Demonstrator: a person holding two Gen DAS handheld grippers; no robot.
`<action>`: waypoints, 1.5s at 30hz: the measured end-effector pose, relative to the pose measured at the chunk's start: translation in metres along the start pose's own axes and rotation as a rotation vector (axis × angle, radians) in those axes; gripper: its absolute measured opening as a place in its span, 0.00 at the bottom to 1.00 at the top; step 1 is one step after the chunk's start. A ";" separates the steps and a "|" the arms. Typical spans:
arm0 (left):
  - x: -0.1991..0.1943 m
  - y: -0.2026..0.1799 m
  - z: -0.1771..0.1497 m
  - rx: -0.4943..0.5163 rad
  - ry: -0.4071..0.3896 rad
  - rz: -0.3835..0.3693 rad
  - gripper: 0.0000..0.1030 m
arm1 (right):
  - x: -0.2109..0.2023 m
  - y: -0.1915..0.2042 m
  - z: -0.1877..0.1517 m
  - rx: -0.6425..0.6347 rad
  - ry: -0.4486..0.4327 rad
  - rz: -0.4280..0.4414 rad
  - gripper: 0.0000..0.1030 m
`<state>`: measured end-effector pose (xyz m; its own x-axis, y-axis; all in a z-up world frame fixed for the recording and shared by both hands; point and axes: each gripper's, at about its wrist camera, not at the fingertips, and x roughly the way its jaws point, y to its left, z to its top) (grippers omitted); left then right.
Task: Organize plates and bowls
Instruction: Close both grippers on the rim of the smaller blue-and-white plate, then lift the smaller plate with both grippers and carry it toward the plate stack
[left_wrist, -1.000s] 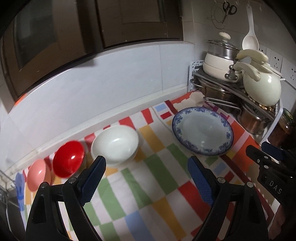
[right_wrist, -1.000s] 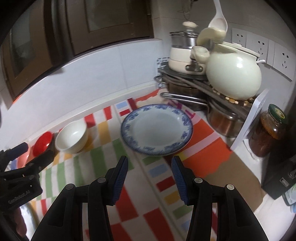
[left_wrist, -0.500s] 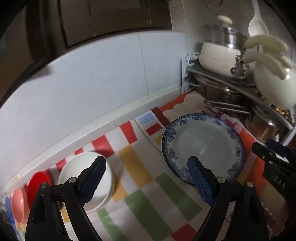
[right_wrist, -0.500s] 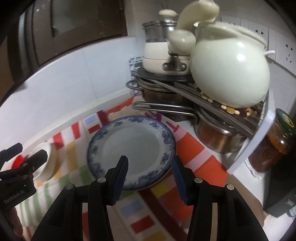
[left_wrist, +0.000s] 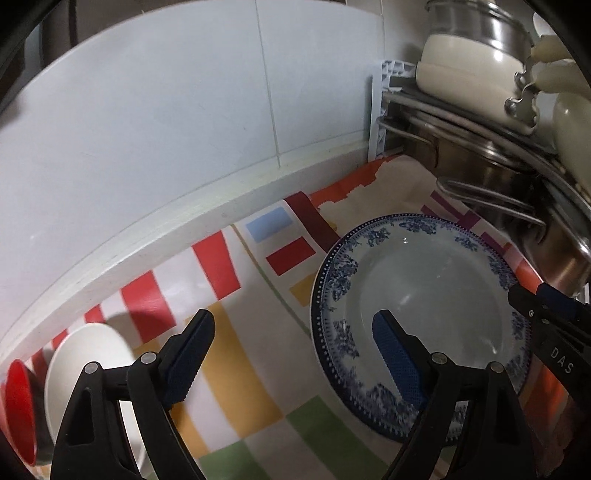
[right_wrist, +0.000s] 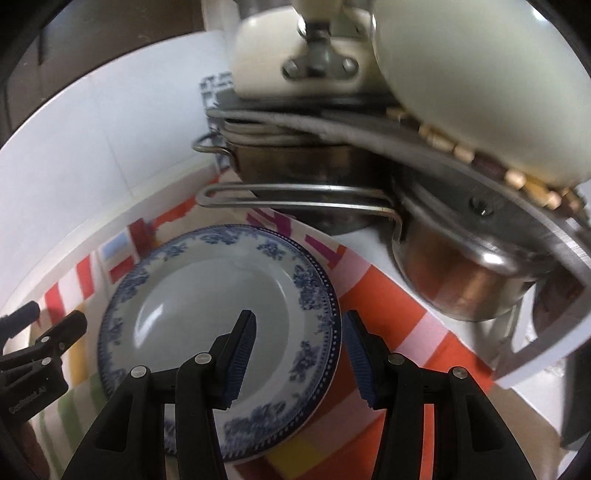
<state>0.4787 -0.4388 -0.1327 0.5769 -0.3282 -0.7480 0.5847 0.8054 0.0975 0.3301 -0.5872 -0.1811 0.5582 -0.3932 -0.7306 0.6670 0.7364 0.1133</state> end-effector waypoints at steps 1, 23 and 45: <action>0.004 -0.001 0.000 0.001 0.006 -0.005 0.84 | 0.004 -0.001 0.000 0.002 0.002 -0.002 0.48; 0.043 -0.014 0.001 -0.028 0.115 -0.120 0.36 | 0.034 -0.009 -0.004 0.010 0.040 -0.004 0.39; -0.008 0.002 -0.020 -0.030 0.108 -0.051 0.35 | 0.005 0.006 -0.009 -0.039 0.065 0.012 0.35</action>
<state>0.4638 -0.4242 -0.1395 0.4812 -0.3158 -0.8177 0.5935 0.8039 0.0389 0.3329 -0.5798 -0.1902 0.5318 -0.3488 -0.7717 0.6401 0.7622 0.0966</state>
